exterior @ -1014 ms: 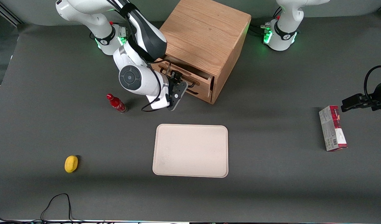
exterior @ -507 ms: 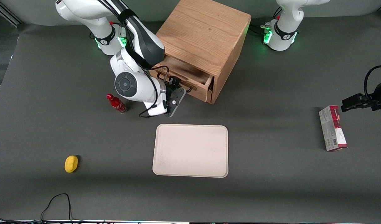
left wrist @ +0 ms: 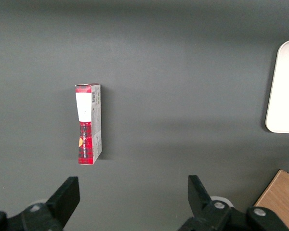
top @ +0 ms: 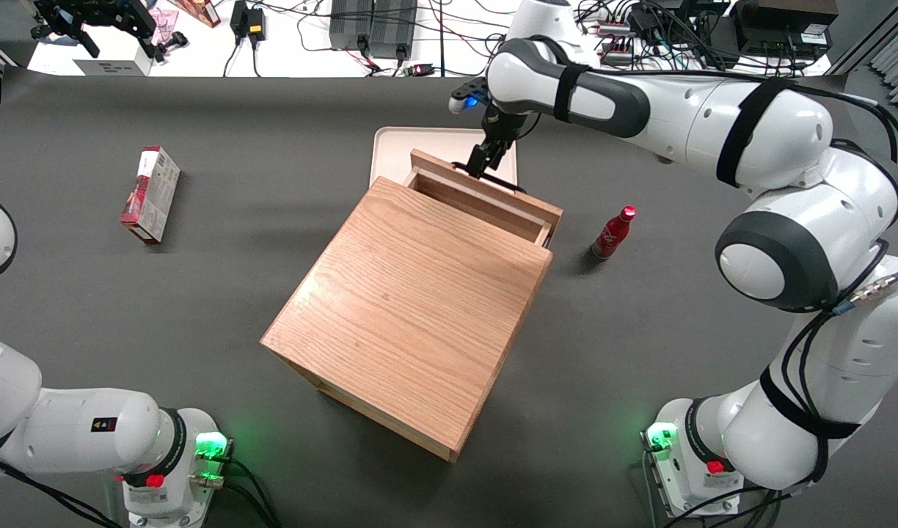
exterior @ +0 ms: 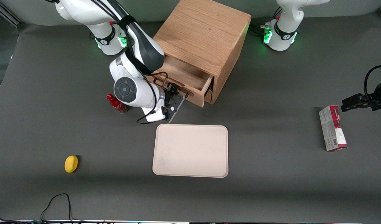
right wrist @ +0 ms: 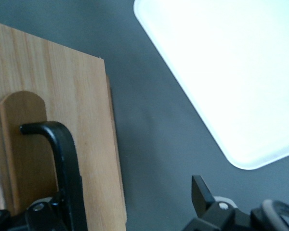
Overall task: Open upper drawer
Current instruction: 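Pull the handle with the right gripper, sliding the upper drawer outward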
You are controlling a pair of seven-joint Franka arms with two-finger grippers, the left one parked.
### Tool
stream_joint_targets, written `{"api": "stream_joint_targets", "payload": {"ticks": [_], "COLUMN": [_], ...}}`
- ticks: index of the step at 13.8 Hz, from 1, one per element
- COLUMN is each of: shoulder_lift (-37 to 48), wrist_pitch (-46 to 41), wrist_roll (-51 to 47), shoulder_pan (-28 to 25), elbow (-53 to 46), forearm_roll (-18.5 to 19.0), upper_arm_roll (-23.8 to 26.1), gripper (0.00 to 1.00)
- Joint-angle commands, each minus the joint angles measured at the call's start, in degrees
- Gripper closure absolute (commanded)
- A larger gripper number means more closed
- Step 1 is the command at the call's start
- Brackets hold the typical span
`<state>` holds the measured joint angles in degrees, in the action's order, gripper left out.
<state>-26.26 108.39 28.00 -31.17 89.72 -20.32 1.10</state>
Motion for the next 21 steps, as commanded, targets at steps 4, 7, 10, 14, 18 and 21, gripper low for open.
{"api": "stream_joint_targets", "payload": {"ticks": [4,7,10,14,18,21], "shoulder_lift": [-1.95,-2.3,-2.74,-2.74,-3.18,-3.18], "wrist_pitch": [-0.02,-0.02,-0.28,-0.28,-0.28,-0.54], "wrist_roll": [4.16,4.78,6.36,7.85,8.64,9.44], "shoulder_pan": [2.08,2.34,4.19,5.07,6.65,7.53], "elbow": [-2.18,-2.88,-3.94,-4.82,-5.96,-6.49], "forearm_roll": [0.89,1.07,1.68,2.03,2.74,2.91], "upper_arm_roll": [-0.13,-0.13,-0.13,-0.13,-0.13,-0.13], "gripper": [0.0,0.0,0.0,0.0,0.0,0.0]}}
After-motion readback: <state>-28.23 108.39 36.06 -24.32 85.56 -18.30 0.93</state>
